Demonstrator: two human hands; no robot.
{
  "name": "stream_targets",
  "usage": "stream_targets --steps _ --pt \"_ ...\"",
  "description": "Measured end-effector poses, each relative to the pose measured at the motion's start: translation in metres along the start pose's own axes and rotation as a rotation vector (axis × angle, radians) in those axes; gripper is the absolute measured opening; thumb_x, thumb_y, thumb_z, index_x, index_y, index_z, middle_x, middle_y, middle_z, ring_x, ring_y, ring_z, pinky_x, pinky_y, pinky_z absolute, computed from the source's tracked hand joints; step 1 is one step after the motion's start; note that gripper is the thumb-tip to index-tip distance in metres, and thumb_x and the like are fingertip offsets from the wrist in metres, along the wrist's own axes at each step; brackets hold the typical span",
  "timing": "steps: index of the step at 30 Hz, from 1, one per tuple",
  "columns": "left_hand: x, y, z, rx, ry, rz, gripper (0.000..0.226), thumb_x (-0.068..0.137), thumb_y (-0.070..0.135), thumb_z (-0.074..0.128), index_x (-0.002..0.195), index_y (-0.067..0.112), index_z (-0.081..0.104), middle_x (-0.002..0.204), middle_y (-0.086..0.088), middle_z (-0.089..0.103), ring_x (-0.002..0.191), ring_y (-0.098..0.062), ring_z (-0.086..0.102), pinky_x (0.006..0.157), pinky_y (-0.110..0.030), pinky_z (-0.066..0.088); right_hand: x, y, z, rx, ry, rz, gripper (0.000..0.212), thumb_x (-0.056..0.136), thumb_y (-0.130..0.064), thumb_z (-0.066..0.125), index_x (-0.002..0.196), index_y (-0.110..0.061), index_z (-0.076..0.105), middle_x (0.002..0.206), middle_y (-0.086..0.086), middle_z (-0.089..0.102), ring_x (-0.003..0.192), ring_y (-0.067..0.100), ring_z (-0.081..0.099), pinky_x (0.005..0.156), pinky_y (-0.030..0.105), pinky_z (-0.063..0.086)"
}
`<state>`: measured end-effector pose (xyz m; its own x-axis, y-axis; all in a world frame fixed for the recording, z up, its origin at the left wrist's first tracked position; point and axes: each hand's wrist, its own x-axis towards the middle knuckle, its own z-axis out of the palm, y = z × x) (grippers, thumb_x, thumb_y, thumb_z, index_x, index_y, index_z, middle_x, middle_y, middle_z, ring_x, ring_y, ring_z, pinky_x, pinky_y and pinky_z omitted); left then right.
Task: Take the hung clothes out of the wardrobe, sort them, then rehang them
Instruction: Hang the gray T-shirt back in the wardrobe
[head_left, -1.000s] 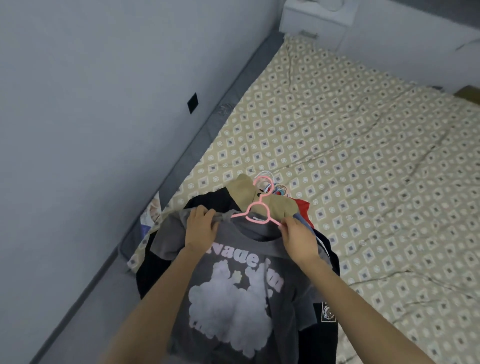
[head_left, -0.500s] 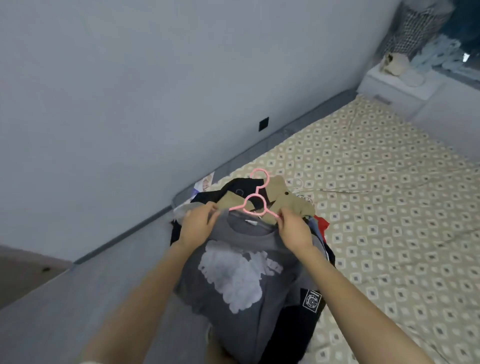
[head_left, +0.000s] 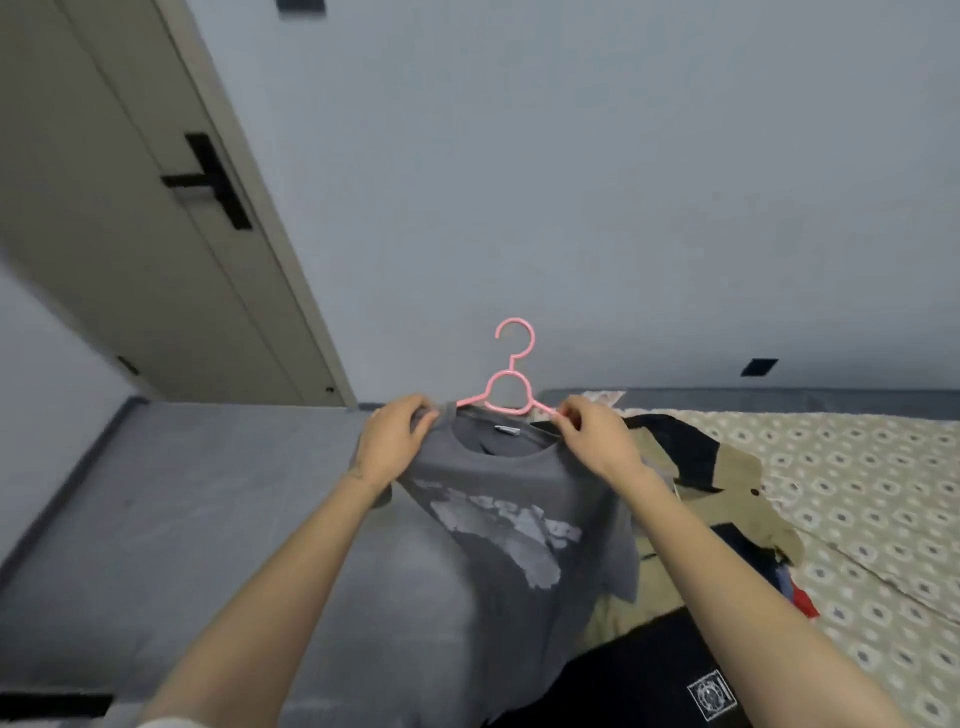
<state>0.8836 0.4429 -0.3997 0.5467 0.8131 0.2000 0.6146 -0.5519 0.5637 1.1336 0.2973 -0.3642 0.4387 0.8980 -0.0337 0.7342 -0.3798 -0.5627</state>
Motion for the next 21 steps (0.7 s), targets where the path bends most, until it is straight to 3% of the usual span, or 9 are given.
stream_targets --steps 4,8,12,18,21 --pt "-0.053 -0.049 -0.061 -0.001 0.166 -0.147 0.019 0.093 0.036 0.055 0.087 0.019 0.061 0.09 0.0 0.069 0.086 -0.026 0.064 0.077 -0.041 0.05 0.005 -0.077 0.031 -0.04 -0.083 -0.198 0.018 0.096 -0.032 0.054 0.086 -0.017 0.058 0.073 0.002 0.057 0.08 0.033 0.058 0.062 0.033 0.036" --pt "-0.113 -0.087 -0.106 0.046 0.279 -0.265 0.01 0.095 0.026 0.061 0.089 0.018 0.062 0.092 0.0 0.069 0.086 -0.026 0.063 0.079 -0.041 0.05 -0.009 -0.142 0.066 -0.045 -0.171 -0.348 0.016 0.096 -0.03 0.053 0.089 -0.016 0.057 0.071 0.0 0.055 0.077 0.031 0.055 0.061 0.032 0.033" --pt "-0.178 -0.121 -0.146 0.046 0.369 -0.362 0.012 0.094 0.029 0.06 0.088 0.019 0.063 0.092 0.002 0.069 0.086 -0.027 0.065 0.079 -0.042 0.05 -0.032 -0.201 0.101 -0.051 -0.26 -0.485 0.015 0.097 -0.03 0.054 0.086 -0.02 0.054 0.068 -0.003 0.054 0.069 0.025 0.052 0.058 0.031 0.034" --pt "-0.267 -0.161 -0.202 0.113 0.47 -0.447 0.009 0.095 0.024 0.063 0.087 0.019 0.062 0.09 0.004 0.067 0.085 -0.023 0.062 0.077 -0.039 0.046 -0.083 -0.282 0.15 -0.043 -0.297 -0.61 0.019 0.097 -0.032 0.054 0.086 -0.016 0.057 0.074 0.001 0.061 0.07 0.025 0.057 0.062 0.036 0.046" --pt "-0.309 -0.183 -0.232 0.163 0.497 -0.44 0.009 0.095 0.021 0.064 0.088 0.016 0.062 0.089 0.001 0.064 0.086 -0.024 0.06 0.076 -0.035 0.039 -0.115 -0.32 0.172 0.0 -0.269 -0.655 0.021 0.098 -0.031 0.055 0.083 -0.016 0.055 0.074 0.0 0.059 0.068 0.022 0.053 0.057 0.031 0.039"
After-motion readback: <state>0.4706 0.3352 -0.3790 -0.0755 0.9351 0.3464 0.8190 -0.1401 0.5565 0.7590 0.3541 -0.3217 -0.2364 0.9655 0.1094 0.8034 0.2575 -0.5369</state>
